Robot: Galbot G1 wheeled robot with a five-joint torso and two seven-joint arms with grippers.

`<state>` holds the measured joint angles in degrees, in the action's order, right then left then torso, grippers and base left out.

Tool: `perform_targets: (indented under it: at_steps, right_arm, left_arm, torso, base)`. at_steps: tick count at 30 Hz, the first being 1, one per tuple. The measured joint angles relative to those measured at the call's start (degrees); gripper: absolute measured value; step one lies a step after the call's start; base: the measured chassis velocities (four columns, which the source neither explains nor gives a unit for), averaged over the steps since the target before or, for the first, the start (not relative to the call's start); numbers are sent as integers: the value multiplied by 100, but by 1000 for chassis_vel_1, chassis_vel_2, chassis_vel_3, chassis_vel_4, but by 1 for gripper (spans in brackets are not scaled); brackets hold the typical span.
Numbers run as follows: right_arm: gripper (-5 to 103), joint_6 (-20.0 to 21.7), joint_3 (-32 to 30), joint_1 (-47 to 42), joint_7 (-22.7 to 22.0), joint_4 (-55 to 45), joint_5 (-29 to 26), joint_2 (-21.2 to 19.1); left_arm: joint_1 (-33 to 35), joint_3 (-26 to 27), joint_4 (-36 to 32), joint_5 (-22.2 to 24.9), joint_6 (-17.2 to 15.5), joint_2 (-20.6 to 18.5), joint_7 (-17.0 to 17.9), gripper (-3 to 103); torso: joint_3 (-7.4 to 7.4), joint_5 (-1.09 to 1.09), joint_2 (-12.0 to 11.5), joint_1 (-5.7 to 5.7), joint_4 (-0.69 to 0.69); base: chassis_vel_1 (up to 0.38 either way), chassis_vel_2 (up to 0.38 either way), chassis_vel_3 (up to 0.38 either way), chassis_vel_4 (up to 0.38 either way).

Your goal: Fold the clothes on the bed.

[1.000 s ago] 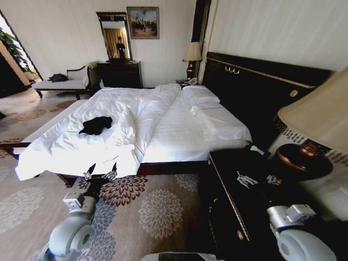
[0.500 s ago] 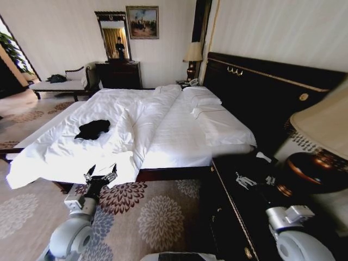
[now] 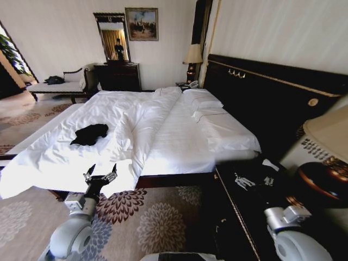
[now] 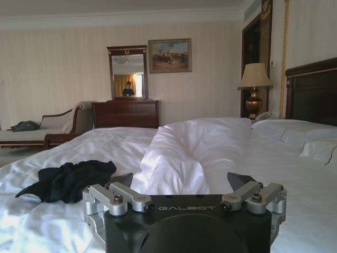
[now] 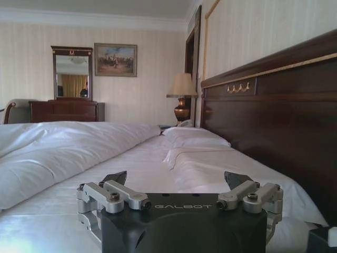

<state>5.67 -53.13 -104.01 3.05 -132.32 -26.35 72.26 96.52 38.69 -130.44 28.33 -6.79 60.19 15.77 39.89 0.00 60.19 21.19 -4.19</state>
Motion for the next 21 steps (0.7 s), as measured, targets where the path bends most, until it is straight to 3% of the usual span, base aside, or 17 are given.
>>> perform_targets:
  at_steps: [21]
  right_arm:
    - [100, -11, 30, -25, -9, -4, 75, 57]
  left_arm:
    - [-74, -126, -1, -50, 38, -36, -60, 100]
  torso:
    - [0, 0, 0, 0, 0]
  base:
    - [-102, 101, 101, -97]
